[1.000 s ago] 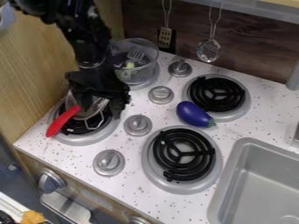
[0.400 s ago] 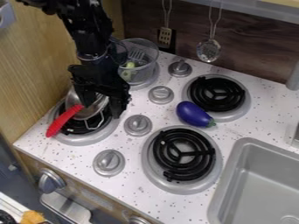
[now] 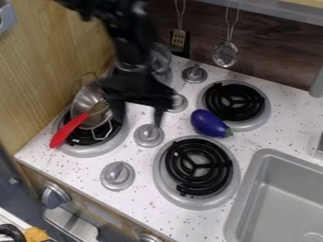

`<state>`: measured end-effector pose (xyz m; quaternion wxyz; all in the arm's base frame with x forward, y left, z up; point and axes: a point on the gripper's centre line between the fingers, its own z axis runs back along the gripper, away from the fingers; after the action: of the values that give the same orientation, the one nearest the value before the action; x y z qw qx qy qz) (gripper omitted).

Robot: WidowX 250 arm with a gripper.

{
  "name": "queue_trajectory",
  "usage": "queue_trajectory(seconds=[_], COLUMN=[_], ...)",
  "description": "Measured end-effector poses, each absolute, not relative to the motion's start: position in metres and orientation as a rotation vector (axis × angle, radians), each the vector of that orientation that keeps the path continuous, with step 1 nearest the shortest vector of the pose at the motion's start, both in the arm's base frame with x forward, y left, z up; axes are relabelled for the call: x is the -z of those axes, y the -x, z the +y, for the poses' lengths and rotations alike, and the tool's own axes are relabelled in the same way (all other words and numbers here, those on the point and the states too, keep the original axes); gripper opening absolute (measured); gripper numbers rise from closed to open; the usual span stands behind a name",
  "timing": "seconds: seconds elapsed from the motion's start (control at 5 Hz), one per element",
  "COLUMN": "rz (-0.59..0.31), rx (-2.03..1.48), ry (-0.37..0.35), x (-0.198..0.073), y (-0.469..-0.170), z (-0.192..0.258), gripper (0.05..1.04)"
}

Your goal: Place egg plant on right bottom burner

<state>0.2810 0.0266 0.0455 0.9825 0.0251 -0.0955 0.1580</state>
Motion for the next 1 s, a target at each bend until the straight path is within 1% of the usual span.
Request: queue_trajectory(seconds=[0.2, 0.4, 0.6, 0.8, 1.0], rz=[-0.190, -0.196, -0.146, -0.120, -0.082], rx=[-0.487, -0.619, -0.866, -1.066, -1.123], ry=[-0.043, -0.057, -0.073, -0.049, -0.016], x=[-0.044, -0.033, -0.032, -0.024, -0.013], y=[-0.298, -0.321, -0.337, -0.353, -0.368], z=[0.014, -0.007, -0.021, -0.030, -0.038], gripper=[1.001, 1.001, 1.001, 1.001, 1.001])
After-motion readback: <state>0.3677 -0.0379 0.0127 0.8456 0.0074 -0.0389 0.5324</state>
